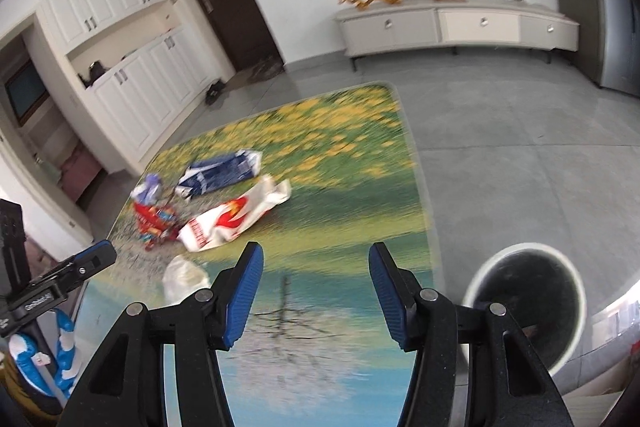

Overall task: Collect trash
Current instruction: 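Move both open tools back over the table toward the remaining trash, then grasp the red snack bag with left tool while right tool grasps white-and-red paper bag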

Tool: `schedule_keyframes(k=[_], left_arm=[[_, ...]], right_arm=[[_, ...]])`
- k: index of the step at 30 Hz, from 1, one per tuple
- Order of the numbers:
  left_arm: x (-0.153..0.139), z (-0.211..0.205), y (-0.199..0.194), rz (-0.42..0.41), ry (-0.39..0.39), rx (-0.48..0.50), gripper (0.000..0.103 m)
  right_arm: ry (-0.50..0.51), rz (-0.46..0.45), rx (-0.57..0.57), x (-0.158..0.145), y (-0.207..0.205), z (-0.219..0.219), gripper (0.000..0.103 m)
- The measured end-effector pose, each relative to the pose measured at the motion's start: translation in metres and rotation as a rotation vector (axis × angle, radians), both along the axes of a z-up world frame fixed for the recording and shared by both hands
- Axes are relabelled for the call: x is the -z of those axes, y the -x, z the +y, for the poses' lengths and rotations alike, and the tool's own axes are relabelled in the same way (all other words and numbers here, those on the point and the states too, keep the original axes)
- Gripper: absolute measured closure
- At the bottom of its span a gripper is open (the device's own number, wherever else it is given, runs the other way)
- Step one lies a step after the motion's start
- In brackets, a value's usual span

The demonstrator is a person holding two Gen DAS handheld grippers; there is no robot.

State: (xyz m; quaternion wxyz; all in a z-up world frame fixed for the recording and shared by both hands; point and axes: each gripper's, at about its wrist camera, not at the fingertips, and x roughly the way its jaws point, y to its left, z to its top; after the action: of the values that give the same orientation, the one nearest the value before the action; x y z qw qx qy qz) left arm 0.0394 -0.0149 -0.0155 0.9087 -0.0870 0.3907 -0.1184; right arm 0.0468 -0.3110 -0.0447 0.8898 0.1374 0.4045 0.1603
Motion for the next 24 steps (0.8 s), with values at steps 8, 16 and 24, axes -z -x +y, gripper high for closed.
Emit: schedule_keyframes(k=[8, 16, 24], left_arm=[[0.013, 0.031, -0.018, -0.004, -0.003, -0.068, 0.033], [0.025, 0.022, -0.05, 0.003, -0.032, -0.069, 0.033], [0.04, 0.023, -0.067, 0.019, -0.021, -0.072, 0.034]], right_arm=[[-0.122, 0.102, -0.076, 0.024, -0.039, 0.033, 0.05], [-0.222, 0.17, -0.075, 0.04, -0.073, 0.045, 0.05], [-0.285, 0.206, -0.051, 0.054, -0.096, 0.048, 0.056]])
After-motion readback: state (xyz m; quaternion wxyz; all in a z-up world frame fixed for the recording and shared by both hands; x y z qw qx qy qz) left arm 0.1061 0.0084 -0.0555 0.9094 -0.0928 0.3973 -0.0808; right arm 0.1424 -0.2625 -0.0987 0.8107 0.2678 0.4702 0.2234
